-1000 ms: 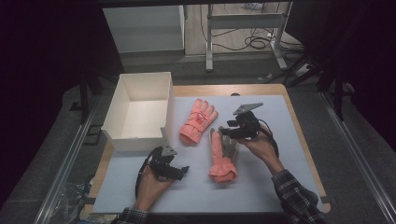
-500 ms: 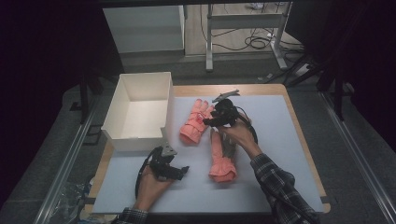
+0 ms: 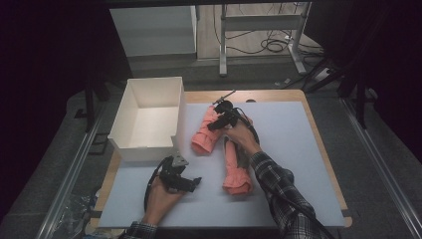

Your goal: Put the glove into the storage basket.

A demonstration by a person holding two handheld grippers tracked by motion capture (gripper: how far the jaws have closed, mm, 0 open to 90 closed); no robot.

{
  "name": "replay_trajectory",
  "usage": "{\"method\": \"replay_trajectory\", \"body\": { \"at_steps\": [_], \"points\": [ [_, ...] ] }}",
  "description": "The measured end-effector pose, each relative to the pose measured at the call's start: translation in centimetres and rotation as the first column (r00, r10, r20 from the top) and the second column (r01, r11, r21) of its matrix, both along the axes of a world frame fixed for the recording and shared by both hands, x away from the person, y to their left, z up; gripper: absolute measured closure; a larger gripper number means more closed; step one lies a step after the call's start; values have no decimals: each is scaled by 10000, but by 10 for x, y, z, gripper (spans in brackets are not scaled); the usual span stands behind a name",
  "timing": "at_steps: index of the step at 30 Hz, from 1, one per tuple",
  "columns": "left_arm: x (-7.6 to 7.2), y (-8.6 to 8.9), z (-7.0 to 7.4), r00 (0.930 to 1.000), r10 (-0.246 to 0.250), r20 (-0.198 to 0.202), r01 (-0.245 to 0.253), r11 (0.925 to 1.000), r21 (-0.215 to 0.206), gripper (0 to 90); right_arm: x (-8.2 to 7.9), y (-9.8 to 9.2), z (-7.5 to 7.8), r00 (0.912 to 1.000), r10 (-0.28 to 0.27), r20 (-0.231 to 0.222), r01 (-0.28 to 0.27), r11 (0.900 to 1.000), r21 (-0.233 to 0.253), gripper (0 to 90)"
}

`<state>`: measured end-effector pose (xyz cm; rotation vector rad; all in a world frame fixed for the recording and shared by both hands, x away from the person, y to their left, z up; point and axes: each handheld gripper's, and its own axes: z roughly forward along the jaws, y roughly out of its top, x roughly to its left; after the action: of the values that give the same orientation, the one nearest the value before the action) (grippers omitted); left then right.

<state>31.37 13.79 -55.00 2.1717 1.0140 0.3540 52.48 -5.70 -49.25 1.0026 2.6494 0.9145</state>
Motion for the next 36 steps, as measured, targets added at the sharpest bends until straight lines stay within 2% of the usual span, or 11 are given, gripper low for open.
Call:
{"method": "replay_trajectory", "body": {
  "at_steps": [4,9,12,14,23,27,36],
  "points": [
    [0,0,0,10000,-8,5,8,10000,5,46,6,3,-8,9994,-45,-358,40,9999,-128,432],
    [0,0,0,10000,-7,5,7,10000,5,46,6,-1,-11,9958,-123,-910,151,9994,300,688],
    [0,0,0,10000,-8,6,8,10000,9,46,5,-3,-10,9960,-147,-877,179,9992,348,795],
    [0,0,0,10000,-4,6,4,10000,6,46,3,-2,-9,9968,-158,-780,184,9993,321,833],
    [0,0,0,10000,-12,2,12,10000,11,46,-5,-3,9,9990,-80,-429,91,9996,260,859],
    [0,0,0,10000,-10,-5,10,10000,30,46,-9,-6,19,9991,61,-411,-36,9981,610,859],
    [0,0,0,10000,-16,4,16,10000,21,46,-28,-7,56,9946,1025,-189,-1003,9906,934,858]
  ]
}}
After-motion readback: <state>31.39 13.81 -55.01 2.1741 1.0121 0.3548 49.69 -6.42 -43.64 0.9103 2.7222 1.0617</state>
